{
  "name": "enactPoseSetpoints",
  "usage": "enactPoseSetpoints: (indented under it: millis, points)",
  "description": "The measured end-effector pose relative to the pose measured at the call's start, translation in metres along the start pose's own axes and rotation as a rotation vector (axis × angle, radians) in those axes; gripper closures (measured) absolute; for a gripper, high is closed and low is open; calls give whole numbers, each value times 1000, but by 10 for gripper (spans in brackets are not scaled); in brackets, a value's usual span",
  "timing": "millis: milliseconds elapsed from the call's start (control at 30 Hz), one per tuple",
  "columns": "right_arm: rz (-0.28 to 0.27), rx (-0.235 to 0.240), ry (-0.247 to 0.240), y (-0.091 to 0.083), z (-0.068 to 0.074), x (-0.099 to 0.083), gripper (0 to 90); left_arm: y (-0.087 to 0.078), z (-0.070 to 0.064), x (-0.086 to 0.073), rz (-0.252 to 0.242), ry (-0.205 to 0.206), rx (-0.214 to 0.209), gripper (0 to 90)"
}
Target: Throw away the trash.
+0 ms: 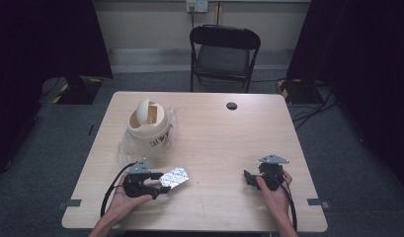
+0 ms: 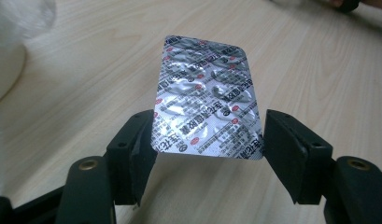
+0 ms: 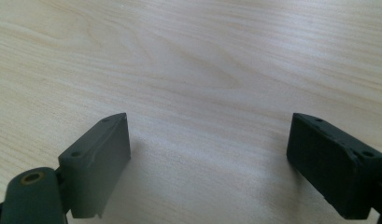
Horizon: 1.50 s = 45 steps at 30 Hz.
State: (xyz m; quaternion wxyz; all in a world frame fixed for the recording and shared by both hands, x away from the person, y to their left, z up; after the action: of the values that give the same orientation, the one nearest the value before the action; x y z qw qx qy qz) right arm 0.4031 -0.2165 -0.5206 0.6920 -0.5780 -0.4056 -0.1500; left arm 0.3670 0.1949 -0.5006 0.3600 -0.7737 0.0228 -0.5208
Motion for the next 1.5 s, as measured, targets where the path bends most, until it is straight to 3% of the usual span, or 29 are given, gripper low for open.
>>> enactPoseSetpoints:
  millis: [167, 300, 500, 667, 833, 1000, 1033, 1100, 1300, 1500]
  points:
    - [0, 0, 0, 0, 0, 0, 125, -22, 5, 3, -45, -37, -3, 353]
    - [0, 0, 0, 0, 0, 0, 125, -45, 18, 7, -107, -76, 29, 353]
    - [0, 0, 0, 0, 0, 0, 125, -63, 27, 9, -142, -96, 53, 354]
    - [0, 0, 0, 0, 0, 0, 125, -82, 35, 13, -184, -113, 88, 354]
    - [0, 0, 0, 0, 0, 0, 125, -107, 50, 20, -212, -115, 150, 354]
    - [0, 0, 0, 0, 0, 0, 125, -121, 59, 26, -228, -116, 177, 358]
    - [0, 0, 0, 0, 0, 0, 125, -126, 63, 29, -252, -120, 187, 358]
    - [0, 0, 0, 0, 0, 0, 125, -129, 64, 30, -264, -119, 180, 357]
    - [0, 0, 0, 0, 0, 0, 125, -137, 70, 34, -270, -119, 204, 358]
    - [0, 0, 0, 0, 0, 0, 125, -147, 92, 45, -266, -139, 250, 358]
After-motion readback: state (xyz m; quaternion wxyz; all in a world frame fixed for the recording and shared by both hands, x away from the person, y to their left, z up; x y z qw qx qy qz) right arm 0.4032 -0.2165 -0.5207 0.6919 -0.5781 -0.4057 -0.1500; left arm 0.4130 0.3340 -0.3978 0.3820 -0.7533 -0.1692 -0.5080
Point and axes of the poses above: each handheld gripper's, and its own axes: y roughly forward along the jaws, x roughly out of its top, z roughly to its left, the point moved 3 cm from there along y, roughly forward along the jaws, and after that the axes turned 1 degree about x, right-handed, at the moved point
